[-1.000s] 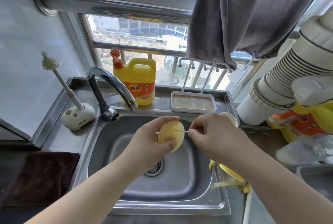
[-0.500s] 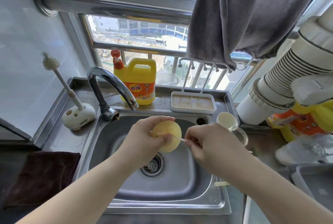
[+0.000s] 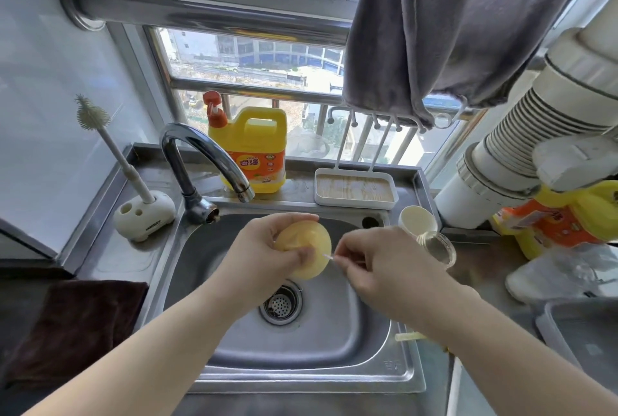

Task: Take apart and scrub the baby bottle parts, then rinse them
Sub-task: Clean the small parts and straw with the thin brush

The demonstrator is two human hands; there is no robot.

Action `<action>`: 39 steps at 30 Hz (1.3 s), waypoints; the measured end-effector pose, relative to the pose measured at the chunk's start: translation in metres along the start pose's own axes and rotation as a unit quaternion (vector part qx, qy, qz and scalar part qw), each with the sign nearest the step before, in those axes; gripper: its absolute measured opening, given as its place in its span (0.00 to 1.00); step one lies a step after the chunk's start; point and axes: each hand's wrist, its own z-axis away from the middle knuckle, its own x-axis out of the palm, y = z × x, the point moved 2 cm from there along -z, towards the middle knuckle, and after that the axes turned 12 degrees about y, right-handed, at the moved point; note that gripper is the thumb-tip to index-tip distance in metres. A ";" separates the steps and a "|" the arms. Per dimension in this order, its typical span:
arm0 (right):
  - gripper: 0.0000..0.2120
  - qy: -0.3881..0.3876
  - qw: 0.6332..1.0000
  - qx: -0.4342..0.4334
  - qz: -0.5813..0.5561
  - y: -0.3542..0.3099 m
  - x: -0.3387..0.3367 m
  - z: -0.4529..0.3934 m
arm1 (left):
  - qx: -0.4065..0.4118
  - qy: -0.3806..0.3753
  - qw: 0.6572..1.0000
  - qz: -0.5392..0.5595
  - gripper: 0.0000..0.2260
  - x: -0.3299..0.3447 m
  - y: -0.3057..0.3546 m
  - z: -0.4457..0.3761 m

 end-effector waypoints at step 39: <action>0.06 0.103 0.890 0.440 -0.062 0.168 0.011 0.160 | -0.181 -0.130 0.967 -0.120 0.11 0.154 -0.088 0.009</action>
